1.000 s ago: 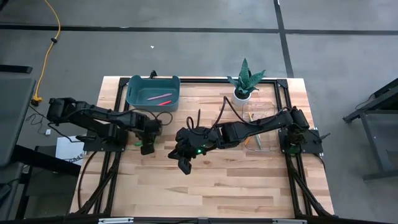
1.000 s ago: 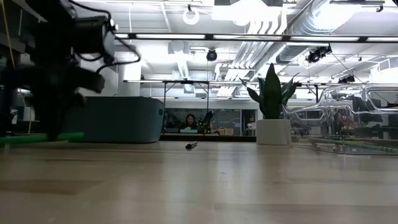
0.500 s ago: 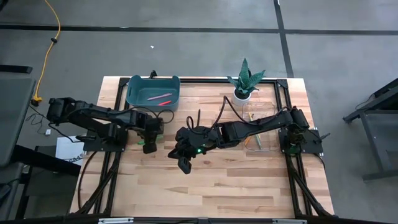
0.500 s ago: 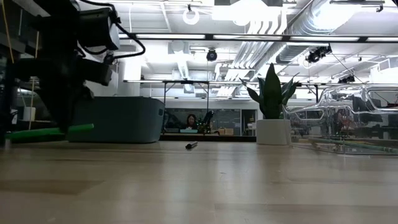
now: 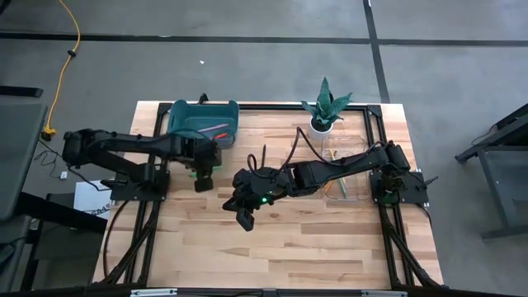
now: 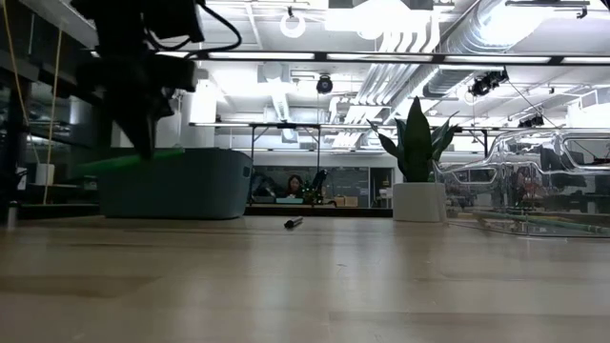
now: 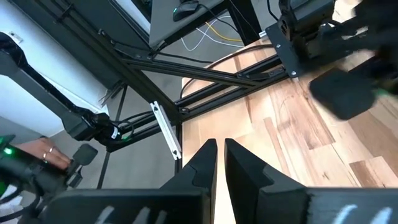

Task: Sort pens & pencils
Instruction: Put the green pen into the blue bin

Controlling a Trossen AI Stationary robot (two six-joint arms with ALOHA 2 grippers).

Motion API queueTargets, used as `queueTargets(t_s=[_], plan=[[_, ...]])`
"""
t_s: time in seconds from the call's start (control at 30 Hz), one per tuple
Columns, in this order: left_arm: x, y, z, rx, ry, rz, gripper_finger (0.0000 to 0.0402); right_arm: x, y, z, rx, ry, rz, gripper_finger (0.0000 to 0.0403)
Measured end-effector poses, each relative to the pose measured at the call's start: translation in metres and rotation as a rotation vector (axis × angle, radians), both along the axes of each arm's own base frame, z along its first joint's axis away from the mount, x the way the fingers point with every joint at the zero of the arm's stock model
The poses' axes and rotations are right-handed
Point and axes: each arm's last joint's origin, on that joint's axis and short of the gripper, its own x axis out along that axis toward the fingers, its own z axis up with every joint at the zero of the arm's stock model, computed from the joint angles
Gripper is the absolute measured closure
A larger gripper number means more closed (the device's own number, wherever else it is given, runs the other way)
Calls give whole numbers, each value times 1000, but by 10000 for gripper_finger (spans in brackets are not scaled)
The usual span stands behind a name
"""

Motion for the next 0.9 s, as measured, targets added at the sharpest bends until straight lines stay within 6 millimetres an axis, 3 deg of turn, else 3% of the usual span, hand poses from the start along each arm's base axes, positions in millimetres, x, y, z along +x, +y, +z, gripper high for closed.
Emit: queueTargets(t_s=[0.63,0.9], plan=[[-21,78,59,101,-40,81,375,0,0,0,8,1,16,381],[-28,107,70,120,4,90,374,1,-3,0,1,-1,15,381]])
